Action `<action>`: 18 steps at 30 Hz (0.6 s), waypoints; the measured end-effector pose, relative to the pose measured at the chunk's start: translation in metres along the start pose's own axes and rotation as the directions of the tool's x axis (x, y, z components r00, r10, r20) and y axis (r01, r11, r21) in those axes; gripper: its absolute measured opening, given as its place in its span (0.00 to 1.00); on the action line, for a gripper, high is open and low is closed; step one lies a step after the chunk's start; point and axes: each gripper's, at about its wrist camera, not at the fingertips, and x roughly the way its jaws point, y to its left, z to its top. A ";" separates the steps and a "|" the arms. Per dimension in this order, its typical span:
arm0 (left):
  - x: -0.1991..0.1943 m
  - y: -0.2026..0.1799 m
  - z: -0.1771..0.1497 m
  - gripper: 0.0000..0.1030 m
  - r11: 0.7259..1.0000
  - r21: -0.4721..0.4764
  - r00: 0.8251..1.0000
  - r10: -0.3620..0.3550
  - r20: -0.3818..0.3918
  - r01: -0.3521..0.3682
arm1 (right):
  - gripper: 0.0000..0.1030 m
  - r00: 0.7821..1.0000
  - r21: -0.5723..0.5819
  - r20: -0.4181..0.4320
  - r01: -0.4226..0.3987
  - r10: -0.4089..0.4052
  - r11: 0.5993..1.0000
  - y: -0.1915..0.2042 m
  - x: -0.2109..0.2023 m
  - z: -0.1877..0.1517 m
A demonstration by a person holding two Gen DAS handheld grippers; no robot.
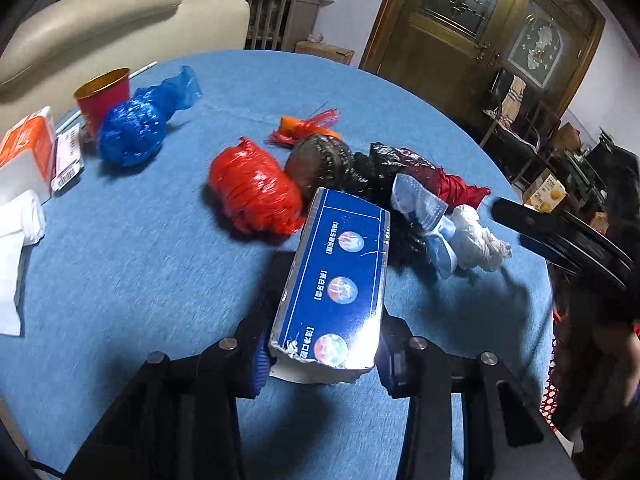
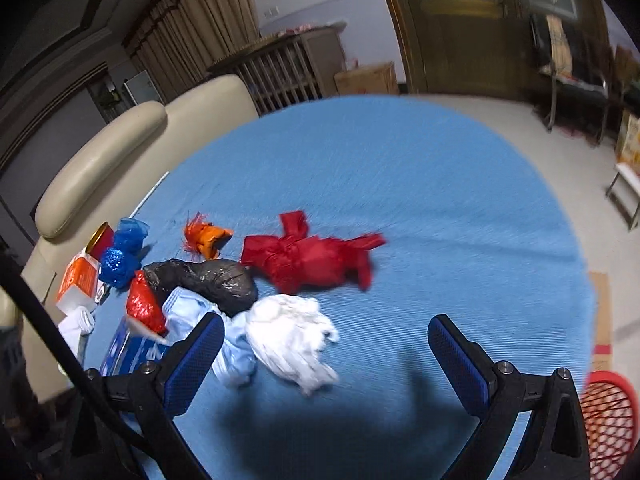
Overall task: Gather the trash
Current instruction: 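Grasp the blue-and-white carton with left gripper while right grasps white paper ball, then carry carton with left gripper and paper ball with right gripper into basket, release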
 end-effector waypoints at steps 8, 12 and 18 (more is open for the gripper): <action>-0.011 0.005 -0.003 0.43 1.000 -0.009 1.000 -0.001 0.014 0.001 | 0.39 0.995 0.023 -0.096 -0.016 0.018 1.000 0.011 0.037 -0.004; -0.022 0.005 -0.007 0.43 1.000 -0.011 0.999 -0.002 0.036 0.002 | 0.37 0.997 0.007 -0.076 -0.013 0.013 1.000 0.012 0.019 -0.009; -0.038 0.004 -0.016 0.43 1.000 -0.024 0.998 0.002 0.063 -0.001 | 0.37 0.999 0.048 -0.033 -0.005 0.007 0.999 -0.001 -0.020 -0.022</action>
